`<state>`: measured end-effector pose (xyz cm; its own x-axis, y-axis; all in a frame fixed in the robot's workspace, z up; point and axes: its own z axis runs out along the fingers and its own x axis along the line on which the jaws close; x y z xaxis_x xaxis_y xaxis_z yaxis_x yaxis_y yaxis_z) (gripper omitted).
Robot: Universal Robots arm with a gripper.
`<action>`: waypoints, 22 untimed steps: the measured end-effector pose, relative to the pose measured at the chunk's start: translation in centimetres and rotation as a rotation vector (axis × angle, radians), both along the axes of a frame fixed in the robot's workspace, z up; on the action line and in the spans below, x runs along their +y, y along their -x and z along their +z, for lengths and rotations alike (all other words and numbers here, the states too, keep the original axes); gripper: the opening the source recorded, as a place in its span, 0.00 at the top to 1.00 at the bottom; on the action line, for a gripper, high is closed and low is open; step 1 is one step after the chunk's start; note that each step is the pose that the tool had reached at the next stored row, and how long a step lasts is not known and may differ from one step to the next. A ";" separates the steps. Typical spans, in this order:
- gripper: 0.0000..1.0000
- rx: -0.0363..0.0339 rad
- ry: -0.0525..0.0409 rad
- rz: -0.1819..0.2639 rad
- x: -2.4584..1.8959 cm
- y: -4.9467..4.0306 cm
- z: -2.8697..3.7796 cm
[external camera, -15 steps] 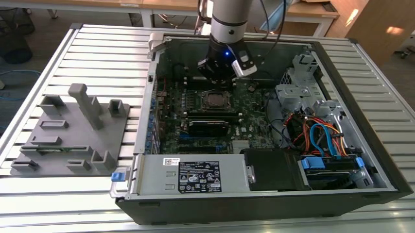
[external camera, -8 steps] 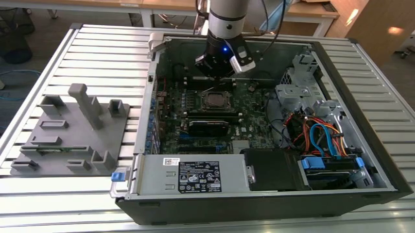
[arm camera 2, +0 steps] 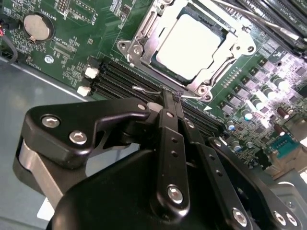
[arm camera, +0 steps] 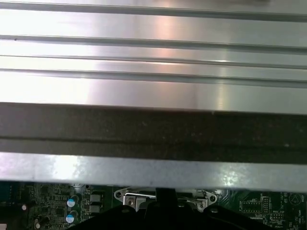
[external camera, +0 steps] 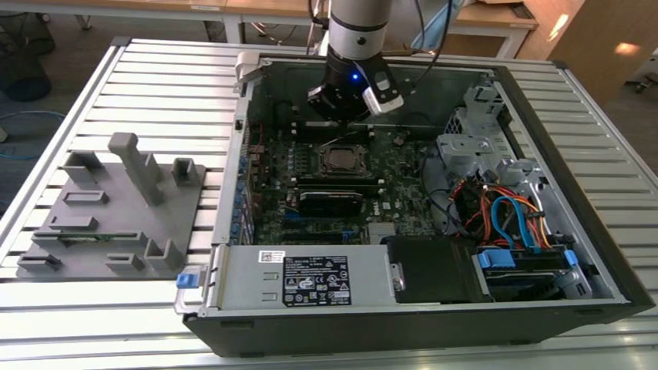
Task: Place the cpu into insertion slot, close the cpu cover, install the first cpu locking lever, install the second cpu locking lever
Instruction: 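Install the first cpu locking lever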
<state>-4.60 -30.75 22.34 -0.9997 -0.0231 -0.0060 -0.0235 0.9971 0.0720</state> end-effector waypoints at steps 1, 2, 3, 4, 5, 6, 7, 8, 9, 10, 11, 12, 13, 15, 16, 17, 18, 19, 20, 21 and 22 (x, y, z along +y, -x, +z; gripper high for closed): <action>0.90 -0.0001 -0.0009 0.000 0.01 0.00 0.00; 0.90 0.0000 -0.0017 0.000 0.03 0.00 0.00; 0.90 0.0000 -0.0024 0.000 0.04 -0.01 0.00; 0.90 0.0000 -0.0032 0.000 0.06 -0.01 0.00; 0.90 0.0000 -0.0034 0.000 0.08 -0.02 0.00; 0.90 0.0000 -0.0036 0.000 0.09 -0.04 0.00; 0.90 0.0000 -0.0037 0.000 0.11 -0.08 0.00; 0.90 0.0000 -0.0038 0.000 0.12 -0.14 0.00; 0.90 0.0000 -0.0038 0.000 0.13 -0.22 0.00; 0.90 0.0000 -0.0037 0.000 0.13 -0.29 0.00; 0.90 0.0000 -0.0038 0.000 0.14 -0.36 0.00; 0.90 0.0000 -0.0038 0.000 0.15 -0.44 0.00; 0.90 0.0000 -0.0038 0.000 0.15 -0.50 0.00; 0.90 0.0000 -0.0038 0.000 0.18 -0.62 -0.01; 0.90 0.0000 -0.0038 0.000 0.20 -0.68 -0.01; 0.90 0.0000 -0.0038 0.000 0.22 -0.73 -0.02; 0.90 0.0000 -0.0038 0.000 0.24 -0.81 -0.04; 0.90 -0.0001 -0.0039 0.000 0.26 -0.90 -0.07; 0.90 -0.0002 -0.0041 0.000 0.28 -0.97 -0.10; 0.90 -0.0001 -0.0039 0.000 0.29 -1.05 -0.14; 0.90 0.0000 -0.0038 0.000 0.30 -1.11 -0.18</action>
<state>-3.49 -30.45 22.15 -0.9997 -0.0231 -0.0061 -0.0235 0.9968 0.0758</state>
